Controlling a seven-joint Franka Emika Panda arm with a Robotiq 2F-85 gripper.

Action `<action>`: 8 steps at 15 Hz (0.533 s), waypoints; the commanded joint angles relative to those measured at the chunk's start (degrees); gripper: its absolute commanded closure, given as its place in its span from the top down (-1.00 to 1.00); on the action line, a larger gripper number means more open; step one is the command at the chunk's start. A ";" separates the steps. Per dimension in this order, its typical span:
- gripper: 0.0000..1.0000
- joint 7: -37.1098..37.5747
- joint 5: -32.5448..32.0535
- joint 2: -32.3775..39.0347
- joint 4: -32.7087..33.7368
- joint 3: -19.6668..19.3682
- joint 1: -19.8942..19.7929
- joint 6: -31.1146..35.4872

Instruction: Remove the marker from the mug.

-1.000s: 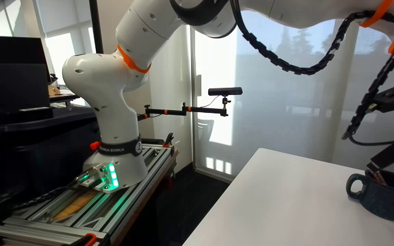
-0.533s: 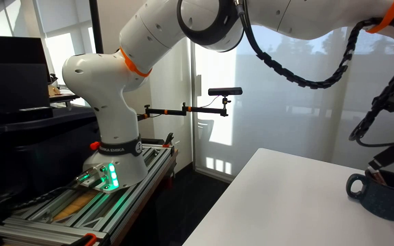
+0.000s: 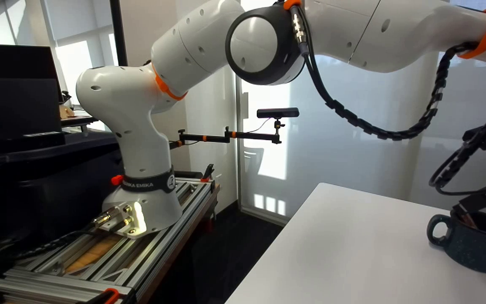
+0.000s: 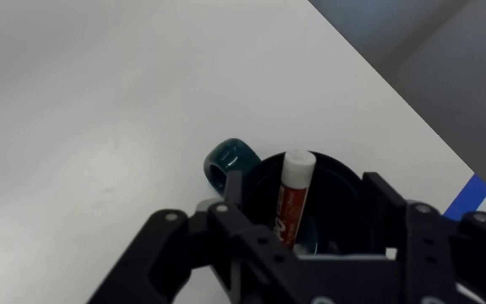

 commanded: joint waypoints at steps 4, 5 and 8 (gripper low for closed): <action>0.06 3.73 -1.18 5.84 9.45 2.64 -1.30 -4.32; -0.11 3.86 -1.16 6.23 10.00 2.89 -1.42 -4.75; -0.08 4.36 -1.18 7.33 11.50 3.57 -1.74 -5.41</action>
